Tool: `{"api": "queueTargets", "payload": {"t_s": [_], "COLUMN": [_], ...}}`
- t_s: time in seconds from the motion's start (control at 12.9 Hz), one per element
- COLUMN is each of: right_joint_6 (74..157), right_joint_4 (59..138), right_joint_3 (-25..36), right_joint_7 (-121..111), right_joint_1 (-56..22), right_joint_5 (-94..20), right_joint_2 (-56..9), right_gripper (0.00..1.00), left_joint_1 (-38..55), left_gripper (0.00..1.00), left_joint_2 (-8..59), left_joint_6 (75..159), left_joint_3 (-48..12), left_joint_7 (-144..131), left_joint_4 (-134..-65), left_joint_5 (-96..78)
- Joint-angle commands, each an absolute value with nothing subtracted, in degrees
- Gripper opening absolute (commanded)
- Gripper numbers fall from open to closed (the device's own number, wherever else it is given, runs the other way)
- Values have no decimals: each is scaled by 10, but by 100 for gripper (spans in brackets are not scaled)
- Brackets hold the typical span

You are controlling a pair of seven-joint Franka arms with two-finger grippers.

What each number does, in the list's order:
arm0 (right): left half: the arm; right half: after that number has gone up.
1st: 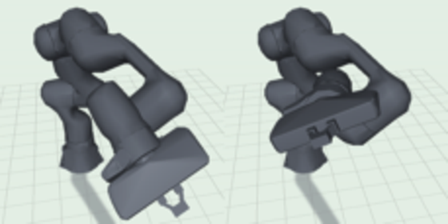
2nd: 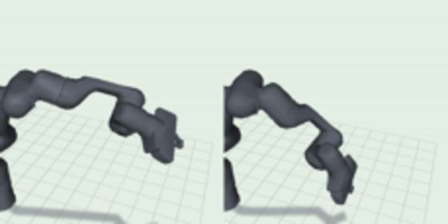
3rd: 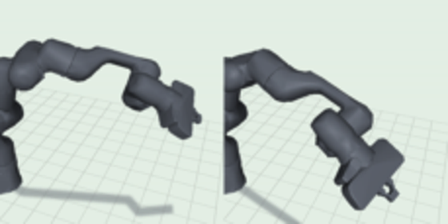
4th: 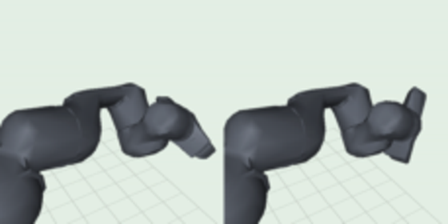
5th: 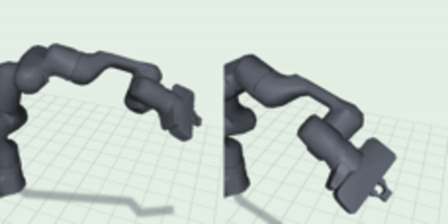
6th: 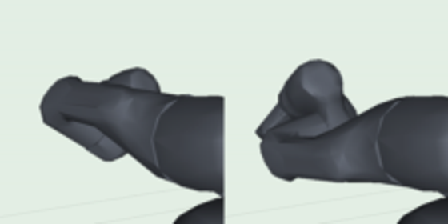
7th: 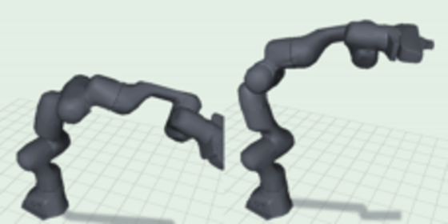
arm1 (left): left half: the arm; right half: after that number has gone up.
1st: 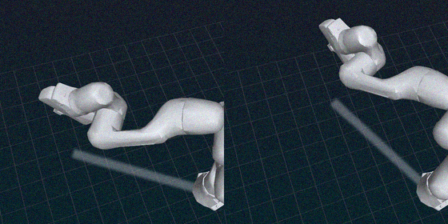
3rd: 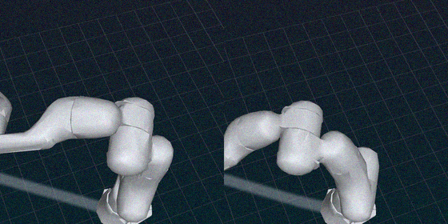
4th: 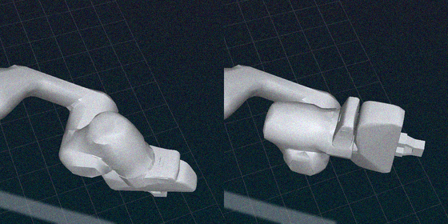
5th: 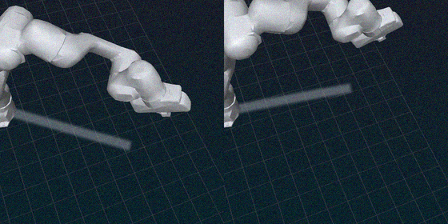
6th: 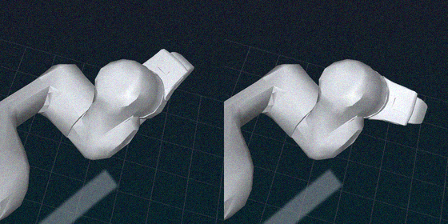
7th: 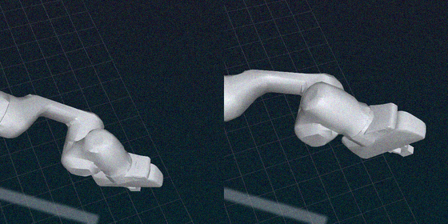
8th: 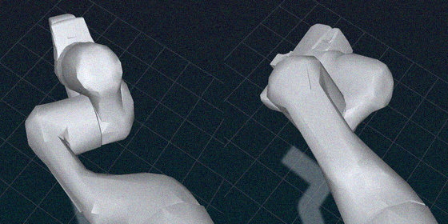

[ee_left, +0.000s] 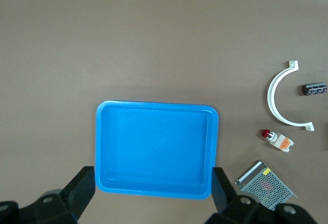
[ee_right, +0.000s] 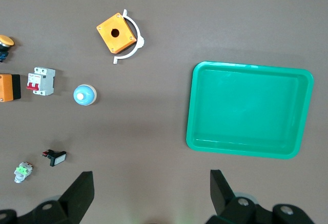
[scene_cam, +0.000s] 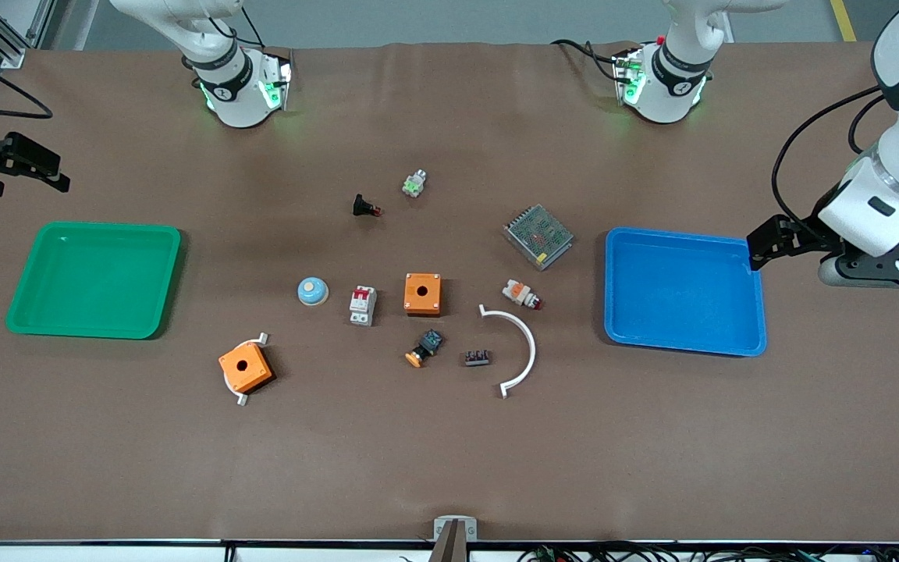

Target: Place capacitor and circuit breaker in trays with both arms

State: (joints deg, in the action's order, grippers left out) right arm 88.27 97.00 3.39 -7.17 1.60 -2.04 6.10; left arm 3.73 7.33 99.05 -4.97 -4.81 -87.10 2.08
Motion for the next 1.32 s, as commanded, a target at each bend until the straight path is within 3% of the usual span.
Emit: {"api": "queueTargets", "payload": {"t_s": [0.0, 0.39, 0.54, 0.85, 1.01, 1.24], "right_joint_6": [888, 912, 956, 1054, 1076, 1124], "right_joint_4": [977, 997, 1029, 1085, 1085, 1084], "right_joint_3": [36, 35, 35, 35, 35, 35], "right_joint_7": [-77, -76, -67, 37, 86, 154], "right_joint_1": [15, 3, -34, -105, -143, -191], "right_joint_5": [-30, -30, -30, -30, -29, -30], "right_joint_2": [64, 64, 62, 28, -8, -63], "right_gripper": [100, 100, 100, 100, 100, 100], "left_joint_1": [39, 47, 61, 113, 163, 219], "left_gripper": [100, 100, 100, 100, 100, 100], "left_joint_2": [81, 111, 114, 194, 254, 340], "left_joint_6": [978, 979, 976, 981, 1014, 1134], "left_joint_3": [-51, -57, -63, -82, -82, -81], "left_joint_7": [-54, -52, -54, -180, -233, -426], "left_joint_4": [-853, -858, -874, -870, -843, -802], "left_joint_5": [24, 28, 25, 6, 4, 5]}}
